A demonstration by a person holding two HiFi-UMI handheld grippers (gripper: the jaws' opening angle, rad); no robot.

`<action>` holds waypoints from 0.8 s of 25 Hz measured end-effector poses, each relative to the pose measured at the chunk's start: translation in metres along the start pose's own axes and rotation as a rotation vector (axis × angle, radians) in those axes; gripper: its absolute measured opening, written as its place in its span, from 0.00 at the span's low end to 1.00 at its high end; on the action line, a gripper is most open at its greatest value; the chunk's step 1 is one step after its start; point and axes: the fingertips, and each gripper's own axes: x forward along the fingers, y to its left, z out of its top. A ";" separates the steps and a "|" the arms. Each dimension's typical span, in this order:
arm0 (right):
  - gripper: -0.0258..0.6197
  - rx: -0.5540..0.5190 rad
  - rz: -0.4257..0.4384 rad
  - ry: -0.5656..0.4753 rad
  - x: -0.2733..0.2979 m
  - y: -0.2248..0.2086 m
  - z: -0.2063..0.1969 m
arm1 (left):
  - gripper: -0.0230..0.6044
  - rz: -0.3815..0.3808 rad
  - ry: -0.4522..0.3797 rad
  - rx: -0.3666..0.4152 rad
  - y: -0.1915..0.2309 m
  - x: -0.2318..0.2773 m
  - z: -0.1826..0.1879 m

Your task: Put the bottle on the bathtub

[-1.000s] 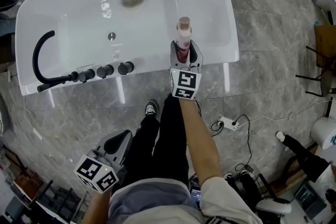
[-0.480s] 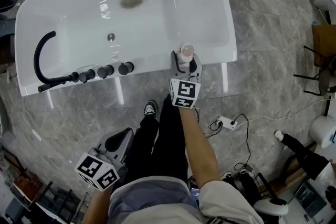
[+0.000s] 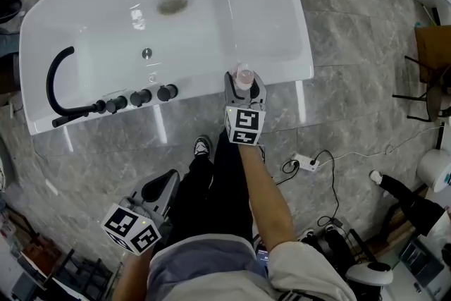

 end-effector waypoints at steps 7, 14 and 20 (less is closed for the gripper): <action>0.39 0.022 0.013 0.033 -0.005 0.004 -0.005 | 0.05 -0.016 -0.013 -0.005 -0.005 0.000 0.002; 0.39 0.025 0.017 0.055 -0.015 0.006 -0.005 | 0.05 -0.032 -0.035 0.007 -0.009 -0.002 0.010; 0.39 0.023 0.012 0.061 -0.027 0.009 0.001 | 0.05 -0.050 -0.050 0.027 -0.011 -0.007 0.018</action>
